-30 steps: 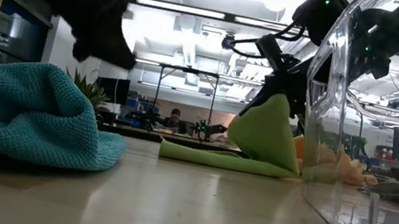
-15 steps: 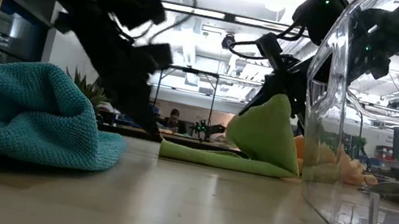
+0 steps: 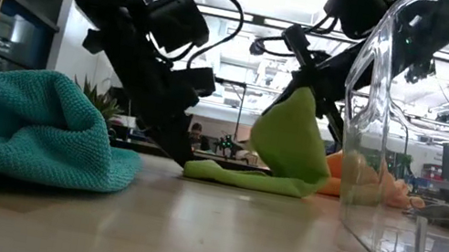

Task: Fold microfiber towels
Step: Fold the green cloth

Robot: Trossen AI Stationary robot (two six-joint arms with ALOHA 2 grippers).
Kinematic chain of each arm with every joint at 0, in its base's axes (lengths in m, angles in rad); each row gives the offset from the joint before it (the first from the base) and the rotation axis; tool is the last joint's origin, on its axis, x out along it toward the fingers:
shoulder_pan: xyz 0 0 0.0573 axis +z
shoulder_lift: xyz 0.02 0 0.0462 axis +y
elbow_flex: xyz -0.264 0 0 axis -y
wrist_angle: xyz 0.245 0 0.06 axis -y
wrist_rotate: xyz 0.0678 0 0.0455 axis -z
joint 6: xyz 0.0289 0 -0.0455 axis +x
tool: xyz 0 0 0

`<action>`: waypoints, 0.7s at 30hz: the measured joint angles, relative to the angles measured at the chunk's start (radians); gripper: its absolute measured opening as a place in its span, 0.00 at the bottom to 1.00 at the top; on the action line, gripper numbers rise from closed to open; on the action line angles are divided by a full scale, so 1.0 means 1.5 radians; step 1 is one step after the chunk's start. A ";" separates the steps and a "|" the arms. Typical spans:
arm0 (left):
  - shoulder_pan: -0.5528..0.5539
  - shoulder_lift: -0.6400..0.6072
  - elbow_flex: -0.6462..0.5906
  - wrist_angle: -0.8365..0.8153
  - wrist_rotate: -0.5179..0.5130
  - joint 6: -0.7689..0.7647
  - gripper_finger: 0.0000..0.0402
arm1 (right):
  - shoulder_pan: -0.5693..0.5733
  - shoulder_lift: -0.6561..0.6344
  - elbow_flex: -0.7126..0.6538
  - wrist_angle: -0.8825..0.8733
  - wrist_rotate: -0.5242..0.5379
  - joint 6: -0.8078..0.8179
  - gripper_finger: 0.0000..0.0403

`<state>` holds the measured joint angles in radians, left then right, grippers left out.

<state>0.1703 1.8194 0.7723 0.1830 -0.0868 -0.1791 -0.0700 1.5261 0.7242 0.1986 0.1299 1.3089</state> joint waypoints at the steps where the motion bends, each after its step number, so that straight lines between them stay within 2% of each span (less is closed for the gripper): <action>1: 0.000 0.000 0.000 0.000 0.000 0.000 0.00 | 0.001 0.000 0.000 0.000 0.005 0.007 0.00; 6: 0.000 -0.001 0.000 -0.002 -0.001 0.000 0.00 | 0.010 0.010 0.000 0.012 0.021 0.047 0.00; 15: 0.001 -0.001 -0.001 -0.003 -0.002 0.000 0.00 | 0.022 0.088 0.001 0.160 0.042 0.114 0.00; 21: 0.001 -0.002 -0.001 -0.005 -0.002 0.000 0.00 | 0.022 0.102 0.001 0.165 0.083 0.142 0.00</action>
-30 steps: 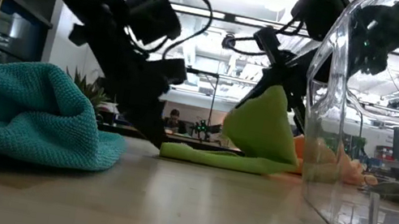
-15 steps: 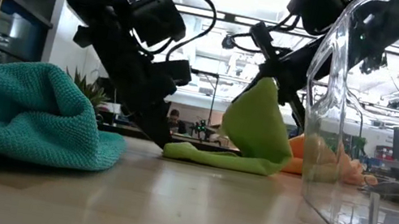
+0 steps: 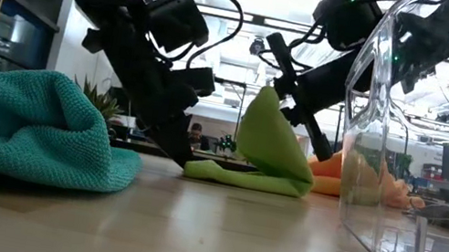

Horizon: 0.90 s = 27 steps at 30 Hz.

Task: Fold microfiber towels
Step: Fold the green cloth

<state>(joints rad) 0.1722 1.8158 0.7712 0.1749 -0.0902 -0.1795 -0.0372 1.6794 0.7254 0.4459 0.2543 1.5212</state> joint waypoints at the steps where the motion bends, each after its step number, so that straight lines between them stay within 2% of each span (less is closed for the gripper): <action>1: 0.000 -0.004 -0.001 -0.005 0.000 0.000 0.00 | 0.000 0.000 0.000 0.001 0.003 0.000 0.00; 10: 0.014 -0.020 -0.002 -0.030 0.000 0.023 0.00 | 0.000 0.003 0.000 0.001 0.007 -0.002 0.00; 13: 0.017 -0.020 -0.002 -0.032 0.000 0.023 0.00 | 0.000 0.003 0.000 0.007 0.003 -0.009 0.03; 16: 0.017 -0.020 -0.002 -0.031 -0.001 0.023 0.00 | 0.000 0.003 0.000 0.027 0.001 -0.023 0.12; 22: 0.017 -0.020 -0.002 -0.030 -0.001 0.028 0.00 | -0.003 0.003 0.000 0.092 -0.011 -0.030 0.39; 27: 0.017 -0.020 -0.002 -0.030 -0.001 0.023 0.00 | -0.006 0.003 0.000 0.110 0.025 -0.005 0.57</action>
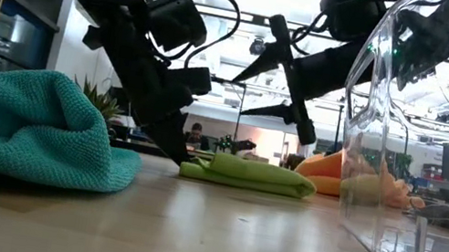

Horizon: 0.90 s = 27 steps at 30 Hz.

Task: Fold microfiber towels
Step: Fold the green cloth, then stack the green cloth on the gray cloth

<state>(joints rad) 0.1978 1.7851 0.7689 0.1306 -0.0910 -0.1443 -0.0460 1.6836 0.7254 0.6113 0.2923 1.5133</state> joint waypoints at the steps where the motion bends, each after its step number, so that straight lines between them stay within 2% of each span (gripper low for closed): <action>1: 0.000 0.000 0.000 0.000 0.000 -0.004 0.00 | 0.000 -0.001 0.000 0.000 0.004 0.001 0.58; 3: 0.000 0.000 0.000 0.000 0.000 -0.006 0.00 | -0.006 -0.003 0.000 0.010 -0.001 -0.011 0.60; 9: 0.000 -0.002 0.001 -0.013 0.000 -0.006 0.00 | -0.044 -0.051 0.000 -0.022 -0.125 -0.127 0.61; 16: 0.013 -0.062 0.001 -0.130 -0.003 0.025 0.00 | -0.052 -0.149 0.000 -0.288 -0.138 -0.211 0.61; 20: 0.024 -0.114 0.001 -0.187 -0.005 0.047 0.00 | -0.050 -0.171 0.000 -0.415 -0.145 -0.224 0.61; 25: 0.030 -0.200 -0.001 -0.236 -0.005 0.051 0.00 | -0.052 -0.171 0.000 -0.501 -0.162 -0.224 0.61; 27: 0.028 -0.242 -0.009 -0.214 0.006 0.044 0.00 | -0.054 -0.167 0.000 -0.508 -0.164 -0.224 0.61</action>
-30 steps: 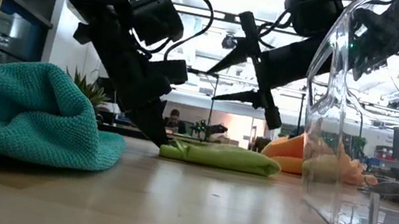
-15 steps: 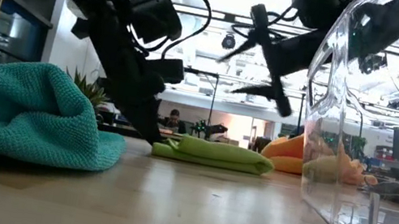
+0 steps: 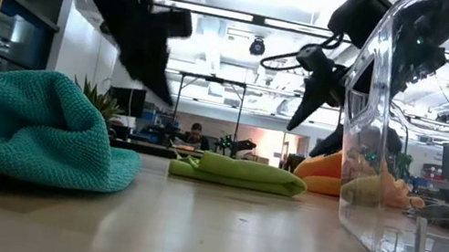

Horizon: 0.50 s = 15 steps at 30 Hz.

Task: Fold microfiber towels
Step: Stack the green cloth on the gray cloth

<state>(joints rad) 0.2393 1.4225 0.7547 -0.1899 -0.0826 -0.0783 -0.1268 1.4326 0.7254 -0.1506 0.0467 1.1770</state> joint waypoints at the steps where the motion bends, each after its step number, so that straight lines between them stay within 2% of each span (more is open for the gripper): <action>1: 0.000 -0.019 -0.009 0.029 0.014 -0.008 0.00 | -0.003 0.001 0.000 -0.002 -0.004 0.000 0.61; 6: -0.003 -0.112 -0.084 0.227 0.085 -0.086 0.00 | -0.024 0.032 0.025 -0.001 -0.019 -0.028 0.61; 11: -0.023 -0.177 -0.157 0.329 0.087 -0.157 0.00 | -0.045 0.106 0.066 -0.003 -0.063 -0.086 0.61; 15: -0.051 -0.213 -0.204 0.392 0.073 -0.220 0.00 | -0.053 0.157 0.099 -0.037 -0.069 -0.115 0.61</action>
<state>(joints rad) 0.1634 1.1036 0.4492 0.3974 0.0262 -0.4078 -0.2058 1.6686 0.8735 -0.2055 -0.0570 1.0051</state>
